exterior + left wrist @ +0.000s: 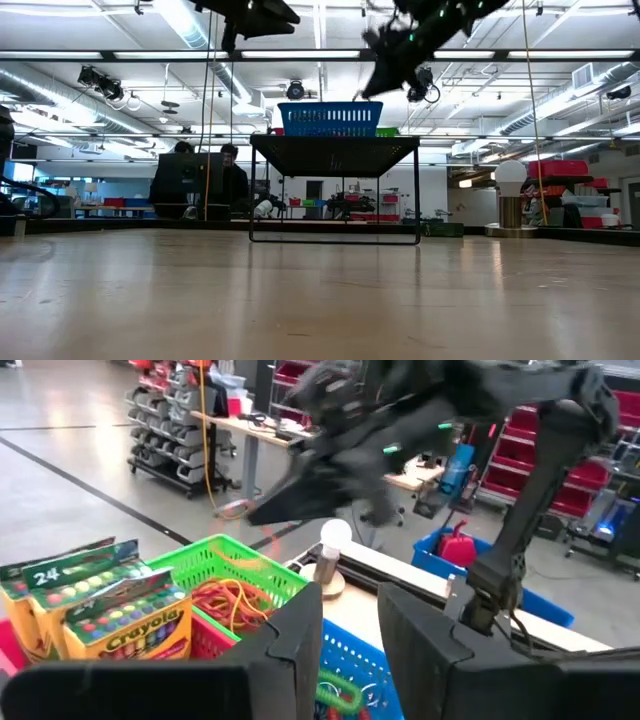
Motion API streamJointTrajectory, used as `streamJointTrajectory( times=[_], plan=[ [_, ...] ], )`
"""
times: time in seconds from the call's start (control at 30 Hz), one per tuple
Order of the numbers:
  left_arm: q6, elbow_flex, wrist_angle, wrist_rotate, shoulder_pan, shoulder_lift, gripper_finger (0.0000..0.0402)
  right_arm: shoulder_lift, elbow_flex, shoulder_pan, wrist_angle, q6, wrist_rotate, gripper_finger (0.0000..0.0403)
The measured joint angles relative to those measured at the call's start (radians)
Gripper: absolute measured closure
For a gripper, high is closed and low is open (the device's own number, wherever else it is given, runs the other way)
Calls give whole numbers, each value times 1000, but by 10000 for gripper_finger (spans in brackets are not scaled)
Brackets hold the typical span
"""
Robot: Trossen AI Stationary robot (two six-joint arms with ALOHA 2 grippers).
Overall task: Pick & Place Office Desk Supplies
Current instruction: Put the orange rubber band into the green bin on the shelf, then move the yellow crayon box
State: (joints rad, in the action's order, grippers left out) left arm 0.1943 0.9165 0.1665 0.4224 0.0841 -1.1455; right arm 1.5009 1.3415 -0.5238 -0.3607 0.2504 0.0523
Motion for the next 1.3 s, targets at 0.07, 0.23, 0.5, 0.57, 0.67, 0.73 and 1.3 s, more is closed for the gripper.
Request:
streamJointTrajectory(
  times=[0.07,0.23,0.5,0.57,0.67,0.73,1.3],
  plan=[
    [0,0,0,-6,0,-5,293,39,0,-45,-7,-13,-2,399],
    [0,0,0,-8,0,-5,293,130,-2,-98,-24,-31,-31,378],
    [0,0,-1,-5,0,-5,293,54,-2,-103,-54,-27,-30,254],
    [0,0,-2,-5,0,-5,293,20,-1,-116,-66,-27,-31,225],
    [-9,0,-2,-5,2,-5,293,-34,-1,-146,-105,-37,-29,198],
    [-11,0,-2,-5,2,-5,293,-67,-1,-176,-145,-73,-31,195],
    [-8,0,-4,-16,0,-5,293,95,-165,-379,-251,-164,-105,397]
  ],
)
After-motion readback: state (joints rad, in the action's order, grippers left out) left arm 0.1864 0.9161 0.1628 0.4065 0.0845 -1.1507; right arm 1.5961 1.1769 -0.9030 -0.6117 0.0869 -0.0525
